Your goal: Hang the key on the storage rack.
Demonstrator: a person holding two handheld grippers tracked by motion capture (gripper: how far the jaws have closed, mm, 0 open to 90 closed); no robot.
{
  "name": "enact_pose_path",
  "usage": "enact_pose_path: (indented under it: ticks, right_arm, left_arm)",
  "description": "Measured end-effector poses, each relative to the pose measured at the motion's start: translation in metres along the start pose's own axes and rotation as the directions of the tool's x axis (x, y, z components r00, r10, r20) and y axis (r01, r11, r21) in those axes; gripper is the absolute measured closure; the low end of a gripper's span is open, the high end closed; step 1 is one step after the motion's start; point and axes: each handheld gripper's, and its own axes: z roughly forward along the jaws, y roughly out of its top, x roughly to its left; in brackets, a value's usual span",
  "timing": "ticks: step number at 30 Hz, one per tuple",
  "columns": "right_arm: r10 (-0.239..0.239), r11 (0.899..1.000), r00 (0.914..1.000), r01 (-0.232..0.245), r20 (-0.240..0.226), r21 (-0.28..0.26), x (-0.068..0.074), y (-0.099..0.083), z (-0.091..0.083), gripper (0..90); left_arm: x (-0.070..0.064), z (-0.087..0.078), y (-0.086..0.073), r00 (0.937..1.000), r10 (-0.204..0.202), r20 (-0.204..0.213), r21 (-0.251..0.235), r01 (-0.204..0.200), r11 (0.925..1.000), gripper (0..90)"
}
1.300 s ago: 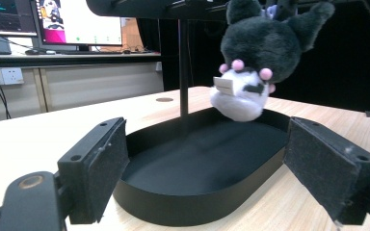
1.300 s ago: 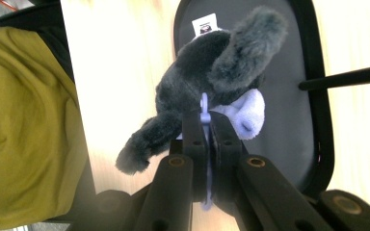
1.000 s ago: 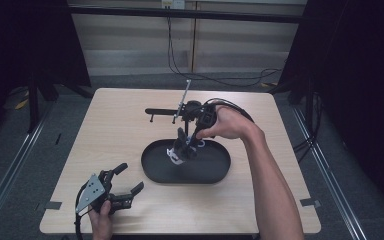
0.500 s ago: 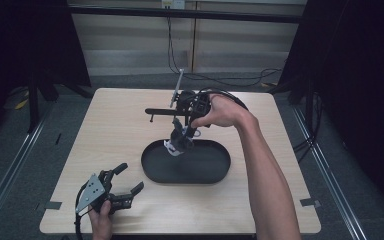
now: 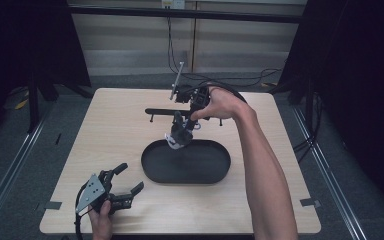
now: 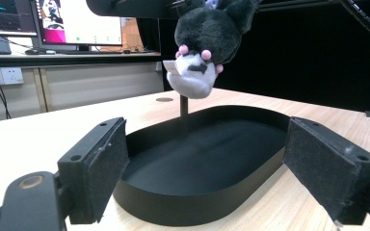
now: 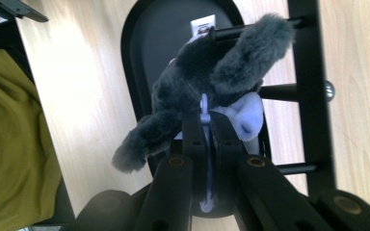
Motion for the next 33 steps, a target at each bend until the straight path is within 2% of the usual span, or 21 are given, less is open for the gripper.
enact_pose_path:
  ticks: [9, 12, 13, 14, 17, 26, 27, 33]
  right_arm:
    - [0.024, 1.0, 0.9997, -0.024, 0.009, -0.008, -0.011, 0.0, 0.001, 87.0]
    - [0.026, 1.0, 0.9996, -0.026, 0.009, -0.011, -0.013, 0.0, 0.005, 86.9]
    - [0.032, 0.999, 0.9995, -0.032, 0.007, -0.005, -0.014, 0.001, 0.005, 86.9]
    - [0.035, 0.999, 0.9994, -0.035, 0.001, -0.015, -0.015, 0.001, 0.007, 86.9]
    - [0.042, 0.999, 0.9991, -0.042, 0.006, 0.012, -0.016, 0.003, 0.009, 86.9]
    - [0.059, 0.998, 0.9983, -0.059, 0.003, -0.003, -0.022, 0.001, 0.012, 86.8]
    - [0.06, 0.998, 0.9982, -0.06, 0.002, -0.006, -0.023, 0.0, 0.012, 86.8]
    - [0.063, 0.998, 0.998, -0.062, 0.009, -0.024, -0.024, -0.002, 0.013, 86.6]
  left_arm:
    - [0.0, 0.0, 0.0, 1.0, -0.002, -0.002, 0.001, 0.002, 1.0, 15.4]
    - [0.001, 0.0, 0.0, 0.9999, 0.008, 0.009, 0.004, -0.008, 1.0, 15.5]
    - [-0.001, 0.0, 0.0, 0.9999, -0.011, 0.01, 0.003, 0.011, 0.9999, 15.5]
    - [-0.001, 0.0, 0.0, 0.9999, -0.013, 0.009, 0.0, 0.013, 0.9999, 15.5]
    - [-0.001, 0.0, 0.0, 0.9999, -0.011, 0.007, -0.002, 0.011, 0.9999, 15.4]
    - [-0.001, 0.0, 0.0, 0.9999, -0.011, 0.012, 0.003, 0.011, 0.9999, 15.4]
    - [0.001, 0.0, 0.0, 1.0, 0.007, 0.004, 0.004, -0.007, 1.0, 15.5]
    - [0.0, 0.0, 0.0, 1.0, 0.005, 0.004, 0.005, -0.005, 1.0, 15.4]
